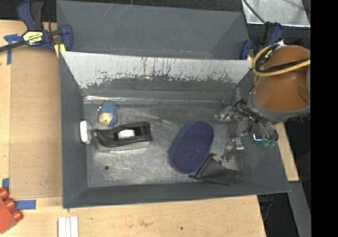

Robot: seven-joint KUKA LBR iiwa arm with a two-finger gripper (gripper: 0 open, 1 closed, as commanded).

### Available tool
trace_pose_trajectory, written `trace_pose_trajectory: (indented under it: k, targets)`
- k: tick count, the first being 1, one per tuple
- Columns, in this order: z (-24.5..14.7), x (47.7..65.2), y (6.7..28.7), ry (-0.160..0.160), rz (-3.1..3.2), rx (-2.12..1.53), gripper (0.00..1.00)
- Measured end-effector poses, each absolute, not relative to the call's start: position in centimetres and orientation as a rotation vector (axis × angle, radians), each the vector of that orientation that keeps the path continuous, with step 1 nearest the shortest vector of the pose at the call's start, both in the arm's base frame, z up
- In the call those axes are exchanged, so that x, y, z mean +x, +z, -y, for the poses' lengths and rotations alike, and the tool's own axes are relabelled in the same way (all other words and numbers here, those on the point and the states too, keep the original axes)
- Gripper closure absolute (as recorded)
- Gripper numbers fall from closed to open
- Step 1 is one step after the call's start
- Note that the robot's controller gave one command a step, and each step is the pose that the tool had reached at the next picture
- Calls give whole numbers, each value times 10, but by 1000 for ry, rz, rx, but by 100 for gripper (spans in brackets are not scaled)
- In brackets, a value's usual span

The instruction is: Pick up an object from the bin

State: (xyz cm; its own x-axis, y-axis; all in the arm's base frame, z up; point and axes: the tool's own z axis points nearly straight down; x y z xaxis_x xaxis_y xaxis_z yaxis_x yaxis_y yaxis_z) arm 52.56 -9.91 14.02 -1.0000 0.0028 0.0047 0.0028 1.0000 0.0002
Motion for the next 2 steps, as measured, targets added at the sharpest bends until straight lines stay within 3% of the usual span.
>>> trace_pose_trajectory:
  k: [1,2]
  targets:
    - [34,546,76,12,3101,607,0]
    - [33,548,79,12,3108,608,100]
